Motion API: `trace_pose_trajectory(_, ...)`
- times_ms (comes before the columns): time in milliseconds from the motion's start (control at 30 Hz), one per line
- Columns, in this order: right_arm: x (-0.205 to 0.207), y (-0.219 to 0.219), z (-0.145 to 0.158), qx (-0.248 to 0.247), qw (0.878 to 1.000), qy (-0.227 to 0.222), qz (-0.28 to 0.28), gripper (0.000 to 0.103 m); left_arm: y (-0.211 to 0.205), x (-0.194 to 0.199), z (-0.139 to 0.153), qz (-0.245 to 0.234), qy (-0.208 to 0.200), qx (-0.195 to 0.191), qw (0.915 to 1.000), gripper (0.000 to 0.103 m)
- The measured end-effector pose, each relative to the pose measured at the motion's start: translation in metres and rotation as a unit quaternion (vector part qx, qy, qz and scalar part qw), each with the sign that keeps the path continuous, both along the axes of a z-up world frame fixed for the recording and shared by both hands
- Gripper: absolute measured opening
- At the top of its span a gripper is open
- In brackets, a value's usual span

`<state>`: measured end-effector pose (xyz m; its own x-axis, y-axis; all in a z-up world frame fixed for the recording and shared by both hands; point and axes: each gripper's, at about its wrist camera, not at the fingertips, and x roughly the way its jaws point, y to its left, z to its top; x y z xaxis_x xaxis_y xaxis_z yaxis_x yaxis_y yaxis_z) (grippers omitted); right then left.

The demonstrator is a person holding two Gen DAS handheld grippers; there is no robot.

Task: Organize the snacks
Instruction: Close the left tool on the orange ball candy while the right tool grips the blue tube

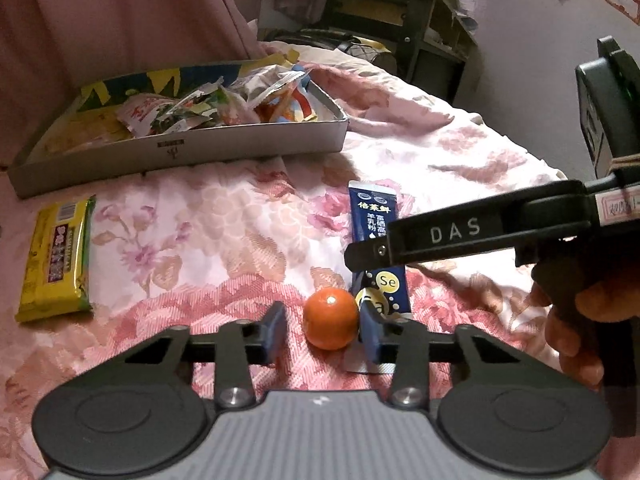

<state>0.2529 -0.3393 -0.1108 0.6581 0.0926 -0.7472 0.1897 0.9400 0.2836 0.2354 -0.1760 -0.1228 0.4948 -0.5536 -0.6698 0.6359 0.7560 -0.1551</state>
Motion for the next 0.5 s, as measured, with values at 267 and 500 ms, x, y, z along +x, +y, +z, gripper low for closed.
trace_pose_trajectory(267,0.0,0.003,-0.002,-0.014,1.0,0.001,0.004,0.051,0.0,-0.007,0.002,0.011,-0.005,0.006,0.9999,0.031)
trace_pose_trajectory(500,-0.001,0.009,-0.001,-0.044,0.999,0.0,0.016,0.042,0.015,-0.015,0.007,0.045,0.001,0.009,0.999,0.031)
